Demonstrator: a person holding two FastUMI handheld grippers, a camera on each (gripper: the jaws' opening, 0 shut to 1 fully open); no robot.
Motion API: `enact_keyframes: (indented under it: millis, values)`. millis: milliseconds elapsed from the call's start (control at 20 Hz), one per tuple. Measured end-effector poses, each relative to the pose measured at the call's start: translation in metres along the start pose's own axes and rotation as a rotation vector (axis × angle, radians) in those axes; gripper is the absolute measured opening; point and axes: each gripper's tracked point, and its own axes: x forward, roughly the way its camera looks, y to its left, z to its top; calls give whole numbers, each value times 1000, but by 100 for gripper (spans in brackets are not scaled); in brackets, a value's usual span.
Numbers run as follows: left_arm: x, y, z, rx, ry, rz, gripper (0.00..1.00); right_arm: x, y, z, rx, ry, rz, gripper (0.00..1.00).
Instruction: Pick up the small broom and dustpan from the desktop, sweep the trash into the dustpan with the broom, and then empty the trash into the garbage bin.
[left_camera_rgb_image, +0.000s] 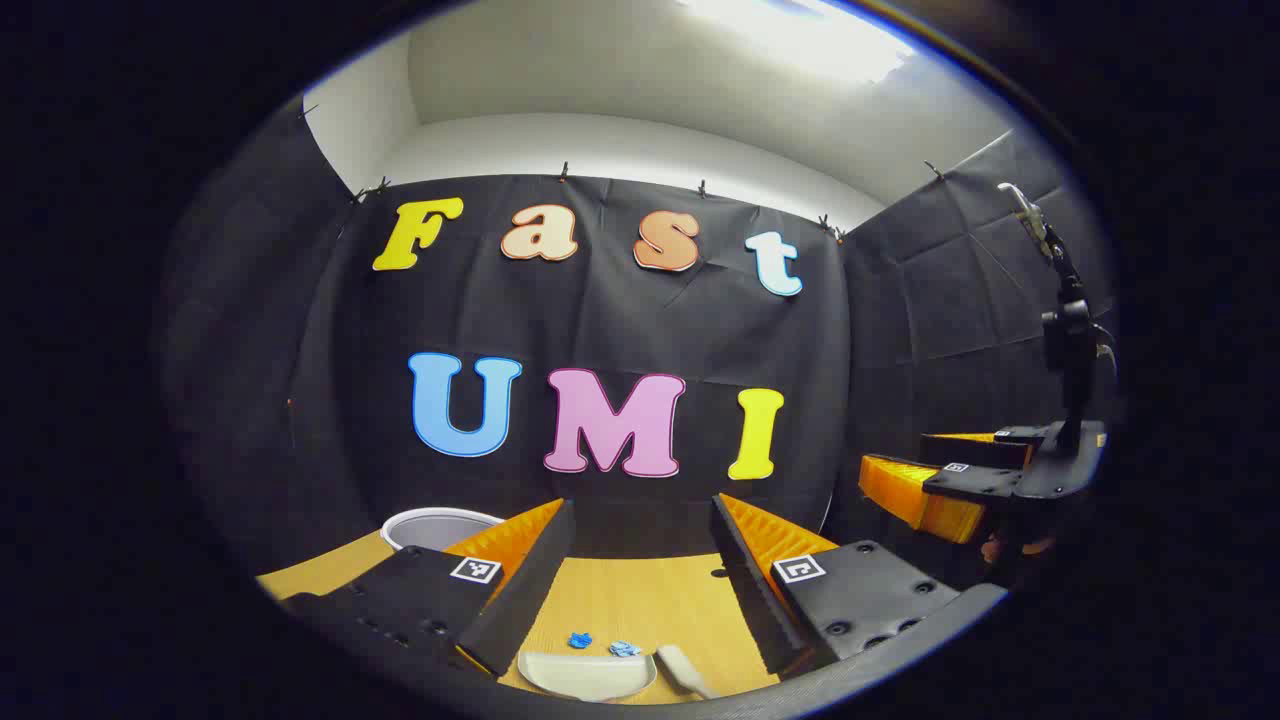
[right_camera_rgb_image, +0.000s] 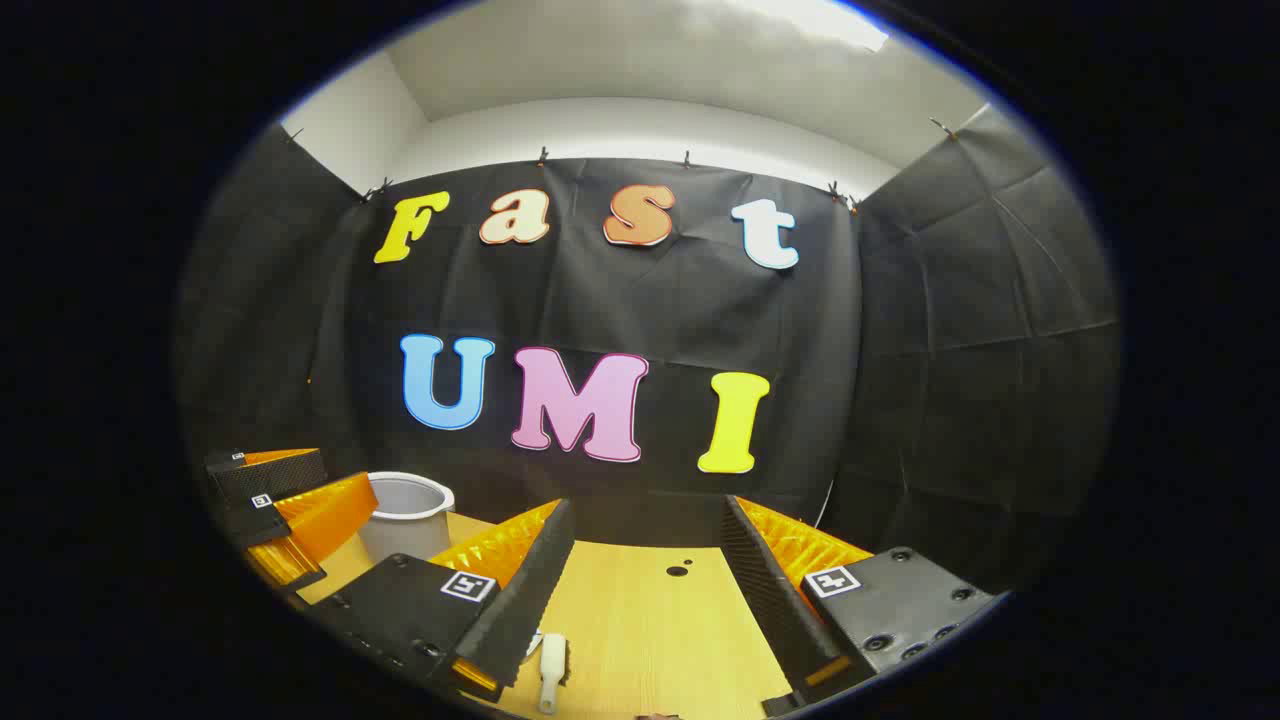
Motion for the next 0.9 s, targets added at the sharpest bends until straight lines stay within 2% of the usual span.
enact_keyframes:
  millis: [50, 100, 150, 200, 250, 300, 350, 400, 450, 500, 550, 600, 650, 700, 800, 900]
  values:
    - [0, 2, 0, 5, -2, 3, 81, 0, 4, 1, 16, 4, 12, 96]
    - [0, 4, 0, 10, 0, 7, 84, 2, 6, 3, 30, 10, 19, 89]
    - [-1, 6, -1, 12, 5, 12, 84, 4, 2, 6, 42, 15, 12, 96]
    - [-1, 8, -1, 12, 8, 17, 81, 7, -4, 10, 54, 13, 1, 97]
    - [-1, 11, -1, 7, 8, 24, 84, 8, -14, 16, 65, 3, -19, 99]
    - [-3, 13, 0, -2, 5, 29, 81, 9, -22, 21, 74, -4, -43, 95]
    - [-3, 14, 1, -10, 7, 31, 81, 11, -30, 25, 70, -11, -61, 99]
    - [-4, 14, 1, -14, 9, 32, 81, 11, -35, 26, 61, -15, -78, 99]
    - [-5, 15, 0, -13, 8, 34, 81, 11, -37, 28, 60, -15, -88, 94]
    - [-6, 17, 1, -9, 7, 37, 84, 10, -38, 32, 54, -24, -94, 94]
    - [-7, 17, 0, -4, 8, 37, 84, 9, -36, 35, 51, -29, -92, 99]
    - [-6, 16, 1, -1, 7, 35, 81, 8, -30, 38, 43, -43, -80, 99]
    - [-6, 15, 1, -1, 5, 32, 81, 7, -26, 39, 38, -49, -75, 94]
    - [-6, 14, 2, -1, 5, 29, 81, 7, -24, 36, 29, -50, -66, 99]
    - [-5, 12, 5, 0, 2, 22, 81, 7, -23, 20, -15, -25, -58, 95]
    - [-6, 9, 5, 1, -3, 19, 81, 5, -24, 1, -58, -10, -57, 96]
